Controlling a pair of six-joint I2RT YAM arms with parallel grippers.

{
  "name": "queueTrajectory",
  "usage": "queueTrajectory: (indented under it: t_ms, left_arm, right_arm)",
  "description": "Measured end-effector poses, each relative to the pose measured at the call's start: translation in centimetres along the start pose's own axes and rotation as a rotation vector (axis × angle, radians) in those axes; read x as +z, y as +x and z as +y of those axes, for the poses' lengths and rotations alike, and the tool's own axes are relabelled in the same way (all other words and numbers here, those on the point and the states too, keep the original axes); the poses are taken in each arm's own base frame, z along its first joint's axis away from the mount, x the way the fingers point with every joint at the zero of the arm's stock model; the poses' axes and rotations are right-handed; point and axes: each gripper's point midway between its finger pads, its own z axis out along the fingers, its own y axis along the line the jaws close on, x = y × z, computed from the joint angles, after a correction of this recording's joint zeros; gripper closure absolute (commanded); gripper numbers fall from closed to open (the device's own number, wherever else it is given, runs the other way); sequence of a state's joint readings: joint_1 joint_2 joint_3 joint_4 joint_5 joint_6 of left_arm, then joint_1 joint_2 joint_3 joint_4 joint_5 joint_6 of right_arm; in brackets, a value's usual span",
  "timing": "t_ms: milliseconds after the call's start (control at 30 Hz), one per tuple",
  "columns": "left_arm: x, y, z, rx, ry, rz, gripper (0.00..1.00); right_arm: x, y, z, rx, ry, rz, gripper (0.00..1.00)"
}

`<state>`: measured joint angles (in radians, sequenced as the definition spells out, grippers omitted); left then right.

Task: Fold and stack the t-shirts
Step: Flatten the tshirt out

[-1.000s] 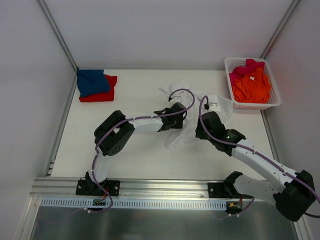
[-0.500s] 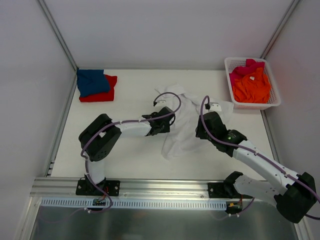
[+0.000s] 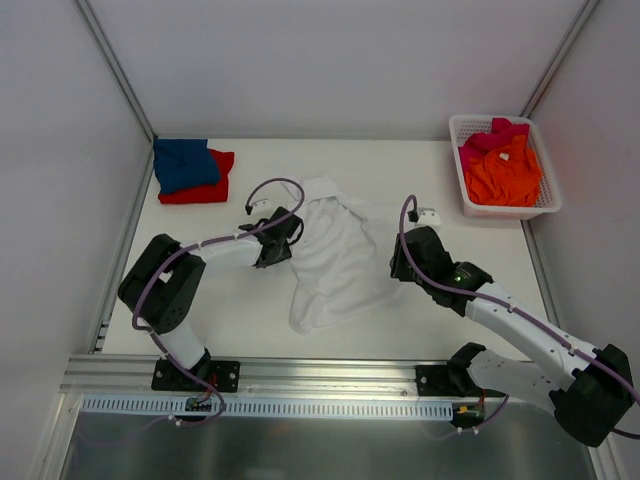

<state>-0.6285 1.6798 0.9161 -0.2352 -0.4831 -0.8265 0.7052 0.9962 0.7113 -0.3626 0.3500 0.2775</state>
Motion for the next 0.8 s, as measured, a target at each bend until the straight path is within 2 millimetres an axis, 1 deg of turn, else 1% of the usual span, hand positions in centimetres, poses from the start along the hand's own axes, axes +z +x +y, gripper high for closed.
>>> queueTrajectory:
  t_ms: [33, 100, 133, 167, 233, 300, 333, 500, 533, 600, 667, 700, 767, 800]
  left_arm:
    - [0.1, -0.1, 0.4, -0.004, -0.010, 0.001, 0.41]
    - [0.1, -0.3, 0.7, 0.002, -0.022, 0.000, 0.31]
    - [0.1, -0.3, 0.8, 0.004, -0.022, 0.000, 0.22]
    - [-0.1, -0.3, 0.9, 0.013, -0.024, 0.002, 0.19]
    - [-0.6, -0.5, 1.1, 0.021, -0.021, 0.000, 0.18]
    - [-1.3, -1.0, 1.1, 0.022, -0.012, -0.009, 0.18]
    - [-1.8, -1.3, 1.1, 0.021, -0.003, -0.018, 0.21]
    - [-5.1, -3.9, 1.0, -0.006, 0.059, -0.093, 0.27]
    - [-5.8, -4.2, 0.8, -0.012, 0.076, -0.105, 0.27]
    - [-6.6, -4.6, 0.8, -0.024, 0.091, -0.118, 0.32]
    - [-6.7, -4.4, 0.8, -0.025, 0.093, -0.116, 0.35]
    - [-6.5, -4.0, 1.1, -0.025, 0.086, -0.108, 0.37]
    - [-5.8, -2.6, 1.7, -0.018, 0.063, -0.082, 0.39]
    - [-5.4, -2.0, 2.1, -0.014, 0.050, -0.069, 0.43]
  right_arm:
    - [0.0, 0.0, 0.0, 0.000, -0.001, 0.000, 0.68]
    - [0.0, 0.0, 0.1, -0.001, -0.004, -0.002, 0.68]
    - [0.0, 0.0, 0.1, -0.001, -0.006, -0.003, 0.68]
    - [0.0, 0.0, 0.2, -0.001, -0.007, -0.004, 0.68]
    - [0.0, 0.1, 0.3, -0.001, -0.012, -0.004, 0.68]
    - [0.0, 0.1, 0.5, 0.000, -0.019, -0.006, 0.68]
    - [0.0, 0.1, 0.6, 0.000, -0.023, -0.006, 0.68]
    - [0.4, 0.7, 0.8, -0.004, -0.030, 0.009, 0.68]
    - [0.5, 0.9, 0.8, -0.006, -0.030, 0.015, 0.68]
    - [0.6, 1.0, 0.9, -0.008, -0.029, 0.019, 0.68]
    - [0.7, 1.0, 0.9, -0.009, -0.030, 0.022, 0.68]
    - [0.6, 1.0, 0.9, -0.009, -0.031, 0.021, 0.68]
    - [0.6, 1.0, 1.0, -0.009, -0.032, 0.021, 0.68]
    - [0.6, 1.0, 1.0, -0.009, -0.033, 0.021, 0.68]
